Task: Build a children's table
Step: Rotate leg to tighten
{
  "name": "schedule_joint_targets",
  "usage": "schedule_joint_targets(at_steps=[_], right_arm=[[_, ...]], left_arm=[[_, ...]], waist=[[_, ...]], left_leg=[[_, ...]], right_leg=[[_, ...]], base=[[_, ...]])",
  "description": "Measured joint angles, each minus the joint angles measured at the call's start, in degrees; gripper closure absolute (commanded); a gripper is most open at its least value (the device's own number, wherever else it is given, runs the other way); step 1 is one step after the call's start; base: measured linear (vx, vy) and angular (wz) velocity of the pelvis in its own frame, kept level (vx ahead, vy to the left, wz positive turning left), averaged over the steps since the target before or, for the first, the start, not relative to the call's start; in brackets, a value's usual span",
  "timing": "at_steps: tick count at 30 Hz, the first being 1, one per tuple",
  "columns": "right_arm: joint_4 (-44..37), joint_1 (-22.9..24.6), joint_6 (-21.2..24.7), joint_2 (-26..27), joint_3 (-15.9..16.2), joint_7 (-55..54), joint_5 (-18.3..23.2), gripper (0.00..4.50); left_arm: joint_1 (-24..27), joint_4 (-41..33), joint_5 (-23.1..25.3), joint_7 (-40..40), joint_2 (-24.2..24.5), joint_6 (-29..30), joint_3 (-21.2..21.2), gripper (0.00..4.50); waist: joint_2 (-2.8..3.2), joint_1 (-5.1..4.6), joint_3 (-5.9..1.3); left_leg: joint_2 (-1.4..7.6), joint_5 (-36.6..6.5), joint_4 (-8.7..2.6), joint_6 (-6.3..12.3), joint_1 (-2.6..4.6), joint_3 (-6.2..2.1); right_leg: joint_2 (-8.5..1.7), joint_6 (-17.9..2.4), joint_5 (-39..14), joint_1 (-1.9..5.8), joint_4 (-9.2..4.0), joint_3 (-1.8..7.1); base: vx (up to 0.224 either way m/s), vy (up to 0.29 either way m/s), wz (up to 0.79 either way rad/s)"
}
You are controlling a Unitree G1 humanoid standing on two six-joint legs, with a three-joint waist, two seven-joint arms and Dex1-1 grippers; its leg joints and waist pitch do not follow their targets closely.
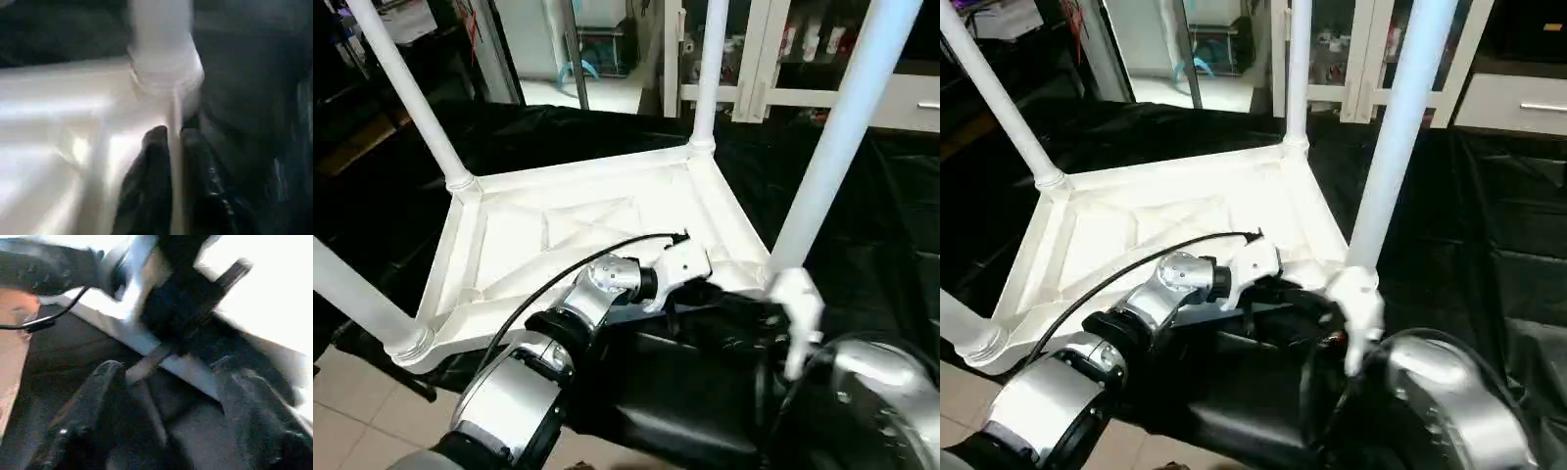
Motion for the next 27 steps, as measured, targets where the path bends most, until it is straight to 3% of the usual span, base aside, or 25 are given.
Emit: schedule_joint_targets(at_steps=[1, 3, 6, 10, 12, 18, 24, 27], right_arm=[[0.1, -0.2, 0.0, 0.0, 0.1, 0.3, 0.0, 1.24], [0.2, -0.3, 0.0, 0.0, 0.2, 0.8, -0.2, 1.24], [1.5, -1.5, 0.0, 0.0, 0.8, 1.1, -0.6, 1.24], [3.6, -4.3, -0.8, 1.3, 2.3, 0.5, -2.2, 1.24], [6.4, -7.4, -1.6, 3.6, 2.2, -3.0, -4.3, 1.24], [14.0, -13.2, -4.9, 7.6, 0.0, -11.5, -8.5, 1.24], [19.3, -19.2, -7.3, 10.9, -0.4, -15.9, -10.5, 1.24], [21.7, -20.8, -8.1, 12.0, -0.3, -17.8, -11.7, 1.24]], left_arm=[[-0.5, -0.5, -0.9, 0.4, 0.4, 0.0, 1.0, 3.7], [-1.0, -1.9, -2.4, 1.0, 1.8, 0.0, 3.1, 3.54], [-1.0, -3.4, -4.4, 0.8, 4.2, 0.9, 5.5, 3.36], [1.4, -14.3, -10.8, -4.6, 8.4, 9.6, 9.3, 3.36], [5.0, -25.6, -12.2, -8.7, 13.6, 16.5, 8.5, 3.36], [18.4, -47.0, -9.7, -19.8, 30.2, 32.8, 1.3, 3.36], [23.1, -57.6, -8.0, -22.4, 36.9, 40.7, -2.3, 3.36], [25.1, -62.3, -7.0, -22.0, 38.8, 44.7, -3.5, 3.36]], waist=[[-0.19, 0.01, -0.12], [-1.18, -0.17, -0.16], [-1.89, -0.5, 0.08], [-2.88, -0.57, 0.66], [-2.94, -1.23, 0.67], [-3.16, -1.4, 0.78], [-3.31, -1.0, 0.87], [-3.37, -1.49, 0.84]], left_leg=[[0.01, 0.0, 0.0, 0.0, -0.03, 0.0], [0.03, 0.0, 0.02, 0.01, -0.02, 0.0], [0.02, 0.0, 0.1, 0.02, -0.03, 0.02], [0.04, 0.0, 0.2, -0.02, -0.01, 0.15], [0.05, 0.0, 0.23, -0.03, 0.04, 0.23], [0.09, 0.0, 0.23, -0.15, 0.13, 0.49], [0.09, 0.0, 0.26, -0.52, 0.23, 0.83], [0.09, 0.0, 0.29, -0.55, 0.36, 0.94]], right_leg=[[0.0, 0.0, 0.0, -0.04, 0.07, -0.02], [0.0, 0.1, -0.1, -0.06, 0.12, -0.02], [-0.01, 0.1, -0.1, -0.06, 0.14, 0.0], [-0.13, 0.1, -0.1, -0.24, 0.63, 0.03], [-0.13, 0.1, -0.1, -0.27, 0.71, 0.09], [-0.14, 0.0, -0.2, -0.33, 0.91, 0.2], [-0.31, 0.0, -0.2, -0.29, 1.14, 0.29], [-0.34, 0.0, -0.2, -0.28, 1.28, 0.37]], base=[[0.0, 0.0, 0.0], [0.0, 0.0, 0.0], [0.0, 0.0, 0.0], [0.0, 0.0, 0.0], [0.0, 0.0, 0.0], [0.0, 0.0, 0.0], [0.0, 0.0, 0.0], [0.0, 0.0, 0.0]])
